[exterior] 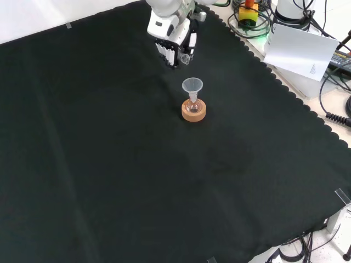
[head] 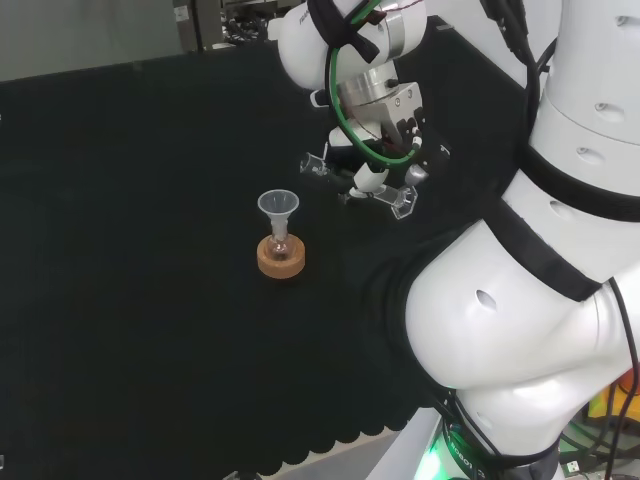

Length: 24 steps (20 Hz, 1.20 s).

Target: Pour the water from the graduated cylinder into the round-bottom flask.

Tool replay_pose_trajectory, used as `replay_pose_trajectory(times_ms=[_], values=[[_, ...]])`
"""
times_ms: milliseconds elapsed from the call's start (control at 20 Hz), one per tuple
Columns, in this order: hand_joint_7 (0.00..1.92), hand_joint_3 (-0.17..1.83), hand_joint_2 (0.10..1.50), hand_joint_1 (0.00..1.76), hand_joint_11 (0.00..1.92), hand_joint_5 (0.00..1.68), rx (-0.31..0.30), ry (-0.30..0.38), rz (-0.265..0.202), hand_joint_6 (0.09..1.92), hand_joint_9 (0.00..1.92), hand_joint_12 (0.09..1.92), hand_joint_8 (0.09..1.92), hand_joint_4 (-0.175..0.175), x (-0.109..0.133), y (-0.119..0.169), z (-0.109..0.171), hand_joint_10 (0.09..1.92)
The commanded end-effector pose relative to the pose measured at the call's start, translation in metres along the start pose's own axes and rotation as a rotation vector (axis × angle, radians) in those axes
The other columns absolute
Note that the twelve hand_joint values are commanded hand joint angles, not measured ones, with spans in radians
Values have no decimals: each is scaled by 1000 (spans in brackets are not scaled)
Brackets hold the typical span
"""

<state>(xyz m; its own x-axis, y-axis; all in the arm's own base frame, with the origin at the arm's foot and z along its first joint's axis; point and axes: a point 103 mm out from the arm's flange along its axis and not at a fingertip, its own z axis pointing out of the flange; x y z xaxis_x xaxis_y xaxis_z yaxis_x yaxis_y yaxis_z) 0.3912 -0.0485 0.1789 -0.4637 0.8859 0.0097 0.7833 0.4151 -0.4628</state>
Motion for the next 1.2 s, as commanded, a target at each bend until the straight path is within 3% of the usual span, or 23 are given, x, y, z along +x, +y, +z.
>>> replay_pose_trajectory(times_ms=[50,650,1200], values=[[1339,-16,1109,1165,1364,1025,42,-67,12,959,1502,652,265,-175,10,1,-1,87],[1343,-18,1111,1165,1363,1023,116,-201,95,962,1502,650,258,-175,32,10,-4,87],[1346,-21,1113,1165,1362,1021,153,-337,117,965,1502,649,251,-175,44,16,-7,87]])
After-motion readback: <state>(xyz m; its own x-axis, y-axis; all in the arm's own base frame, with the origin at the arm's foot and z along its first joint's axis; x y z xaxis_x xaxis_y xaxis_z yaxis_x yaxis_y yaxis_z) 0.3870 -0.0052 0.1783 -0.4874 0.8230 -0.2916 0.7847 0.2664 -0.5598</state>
